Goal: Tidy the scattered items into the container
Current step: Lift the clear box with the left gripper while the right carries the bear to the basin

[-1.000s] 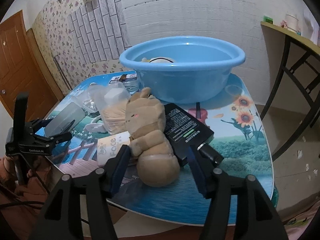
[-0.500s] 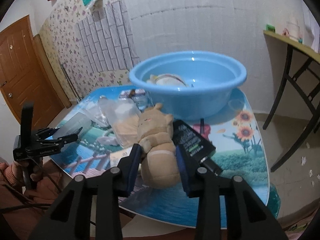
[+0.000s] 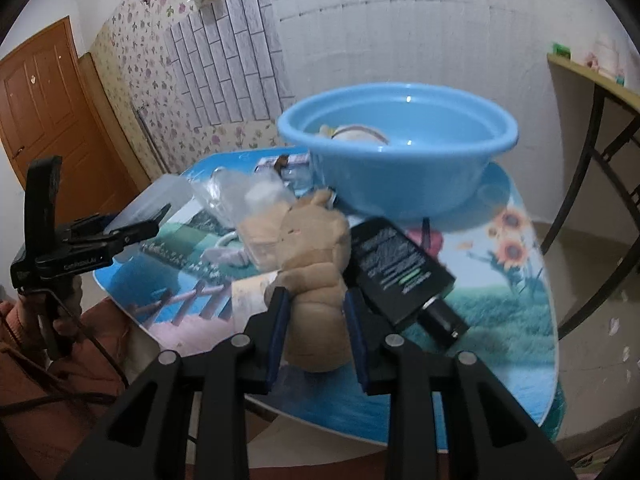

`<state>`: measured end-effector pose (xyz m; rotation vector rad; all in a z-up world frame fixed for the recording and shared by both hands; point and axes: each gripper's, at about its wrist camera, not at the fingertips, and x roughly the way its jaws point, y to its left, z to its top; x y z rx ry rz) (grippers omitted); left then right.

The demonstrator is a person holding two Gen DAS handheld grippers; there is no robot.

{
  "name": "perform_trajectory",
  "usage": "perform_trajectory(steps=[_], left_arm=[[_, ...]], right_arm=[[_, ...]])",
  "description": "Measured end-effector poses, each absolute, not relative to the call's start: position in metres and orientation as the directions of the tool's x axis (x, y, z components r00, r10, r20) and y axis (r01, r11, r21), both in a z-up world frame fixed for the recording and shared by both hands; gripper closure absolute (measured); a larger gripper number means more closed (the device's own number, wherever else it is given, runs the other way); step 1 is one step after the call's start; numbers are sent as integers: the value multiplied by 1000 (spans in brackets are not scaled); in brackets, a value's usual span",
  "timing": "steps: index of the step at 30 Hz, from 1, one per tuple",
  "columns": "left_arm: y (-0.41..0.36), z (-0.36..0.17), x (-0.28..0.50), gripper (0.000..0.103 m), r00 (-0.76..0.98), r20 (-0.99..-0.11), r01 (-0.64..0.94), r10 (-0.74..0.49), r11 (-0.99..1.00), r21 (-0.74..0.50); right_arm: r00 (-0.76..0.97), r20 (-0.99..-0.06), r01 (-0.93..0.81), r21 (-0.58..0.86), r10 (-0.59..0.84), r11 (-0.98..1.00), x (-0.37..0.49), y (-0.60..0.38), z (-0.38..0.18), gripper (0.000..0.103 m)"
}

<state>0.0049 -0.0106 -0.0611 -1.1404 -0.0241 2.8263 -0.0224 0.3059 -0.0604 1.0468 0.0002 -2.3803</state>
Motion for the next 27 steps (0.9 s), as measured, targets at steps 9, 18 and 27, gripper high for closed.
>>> perform_trajectory(steps=[9,18,27], left_arm=[[-7,-49,8,42,-743,-665,-87,82,-996,-26],[2,-17,6,42,-795,-596,-115,110,-993,-31],[31,1,-5,42,-816,-553,-194,170,-981,-16]], right_arm=[[-525,-689,491,234,-499,-839,-20,303,-68,68],[-584,-592,559,203,-556,-804,-3,303,-35,70],[-625,-531,573,187,-573,-798,-10,302,-16,70]])
